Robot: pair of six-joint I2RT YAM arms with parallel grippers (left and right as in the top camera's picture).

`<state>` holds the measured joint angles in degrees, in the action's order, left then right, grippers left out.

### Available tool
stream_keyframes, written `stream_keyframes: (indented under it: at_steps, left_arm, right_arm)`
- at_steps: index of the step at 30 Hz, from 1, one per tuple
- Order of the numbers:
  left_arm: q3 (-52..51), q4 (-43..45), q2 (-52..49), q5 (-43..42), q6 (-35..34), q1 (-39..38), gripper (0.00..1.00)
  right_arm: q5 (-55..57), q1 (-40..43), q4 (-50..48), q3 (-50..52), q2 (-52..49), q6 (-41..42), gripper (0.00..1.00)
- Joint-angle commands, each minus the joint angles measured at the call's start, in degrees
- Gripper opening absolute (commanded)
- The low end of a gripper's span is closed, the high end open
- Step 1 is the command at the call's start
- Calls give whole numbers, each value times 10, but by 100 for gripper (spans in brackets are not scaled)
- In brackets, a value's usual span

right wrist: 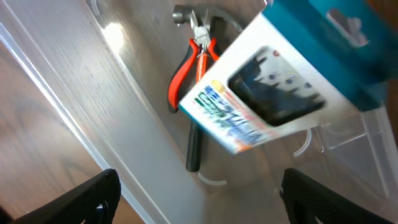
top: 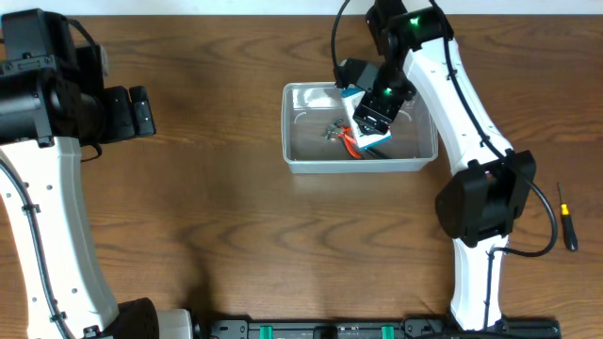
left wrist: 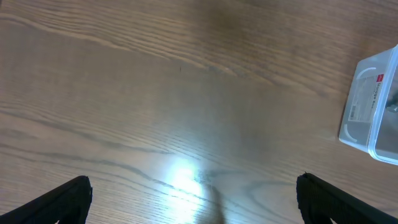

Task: Pack container
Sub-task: 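Lower the box into the container beside the pliers and open the right gripper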

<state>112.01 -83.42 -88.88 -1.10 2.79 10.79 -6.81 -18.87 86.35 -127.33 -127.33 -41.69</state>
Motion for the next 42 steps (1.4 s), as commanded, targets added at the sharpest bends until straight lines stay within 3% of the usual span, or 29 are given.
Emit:
stream_keyframes:
  at_steps: [1,10,14,19,42]
  left_arm:
    - [11,-1,-2,1,-5,2,98]
    - [11,-1,-2,1,-5,2,98]
    - [11,-1,-2,1,-5,2,98]
    - [11,-1,-2,1,-5,2,98]
    - [11,-1,-2,1,-5,2,98]
  right_arm:
    - [-3,-16,-4,3,6,-11,86]
    - [2,-35,-4,3,6,-9,87]
    - [18,-32,-13,3,6,30,99]
    - [84,-17,-28,3,6,108,99]
    - [-42,23,-20,24,-3,137,99]
